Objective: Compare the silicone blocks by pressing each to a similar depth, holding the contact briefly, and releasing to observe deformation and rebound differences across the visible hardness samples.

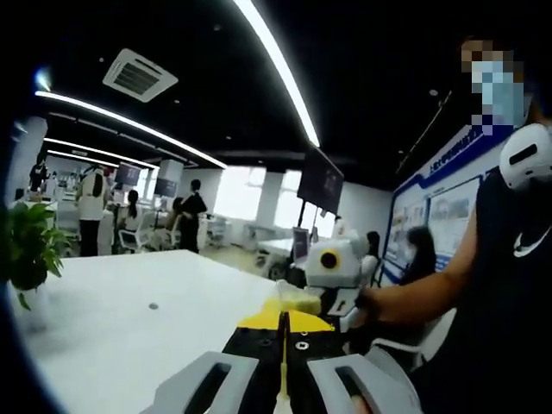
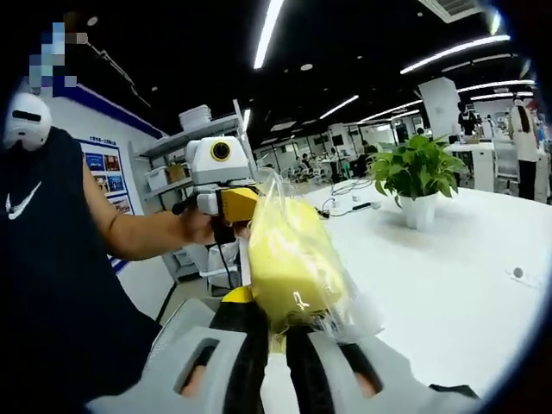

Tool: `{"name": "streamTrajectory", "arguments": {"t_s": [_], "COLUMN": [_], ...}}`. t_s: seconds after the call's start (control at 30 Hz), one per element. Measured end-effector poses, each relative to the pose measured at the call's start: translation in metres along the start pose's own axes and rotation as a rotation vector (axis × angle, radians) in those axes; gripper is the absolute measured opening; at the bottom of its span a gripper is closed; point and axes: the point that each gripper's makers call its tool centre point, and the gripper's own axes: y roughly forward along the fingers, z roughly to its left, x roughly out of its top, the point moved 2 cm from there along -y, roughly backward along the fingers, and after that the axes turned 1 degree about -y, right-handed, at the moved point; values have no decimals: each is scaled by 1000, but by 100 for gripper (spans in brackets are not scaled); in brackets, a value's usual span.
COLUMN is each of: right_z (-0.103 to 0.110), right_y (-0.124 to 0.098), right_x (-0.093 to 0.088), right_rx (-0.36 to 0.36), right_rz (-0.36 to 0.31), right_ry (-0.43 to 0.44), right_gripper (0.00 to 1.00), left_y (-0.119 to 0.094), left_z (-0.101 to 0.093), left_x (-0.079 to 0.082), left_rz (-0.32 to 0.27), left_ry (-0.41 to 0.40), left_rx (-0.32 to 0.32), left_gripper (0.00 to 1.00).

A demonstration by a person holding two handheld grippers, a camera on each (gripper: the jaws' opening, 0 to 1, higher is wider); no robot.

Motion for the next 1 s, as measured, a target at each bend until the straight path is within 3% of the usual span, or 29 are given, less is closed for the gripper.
{"name": "streamTrajectory", "arguments": {"t_s": [0.07, 0.13, 0.23, 0.33, 0.47, 0.67, 0.83, 0.9, 1.0], "right_z": [-3, 2, -3, -1, -4, -3, -17, -20, -22], "right_y": [0, 0, -1, -1, 0, 6, 8, 7, 1], "right_x": [2, 4, 9, 11, 11, 7, 12, 15, 21], "right_rx": [-19, 28, -16, -7, -8, -17, -102, -118, -141], "right_rz": [-26, -33, -65, -76, -90, -101, -139, -147, -172], "right_ry": [-14, 44, -40, -26, -9, -16, -31, -9, -34], "right_gripper": [4, 5, 7, 9, 19, 48, 91, 96, 96], "left_y": [0, 1, 1, 1, 3, 3, 1, 0, -2], "left_z": [0, -2, -4, -5, -8, -7, -5, -4, -3], "left_x": [2, 4, 9, 12, 12, 6, 11, 14, 20], "left_rz": [-12, -15, -26, -35, -36, 8, -7, -17, -43], "left_ry": [3, 8, 4, -5, -20, -28, -29, -27, -35], "left_rx": [0, 0, -5, -14, -35, -27, -21, -17, -15], "left_gripper": [0, 0, 0, 0, 0, 0, 0, 0, 0]}}
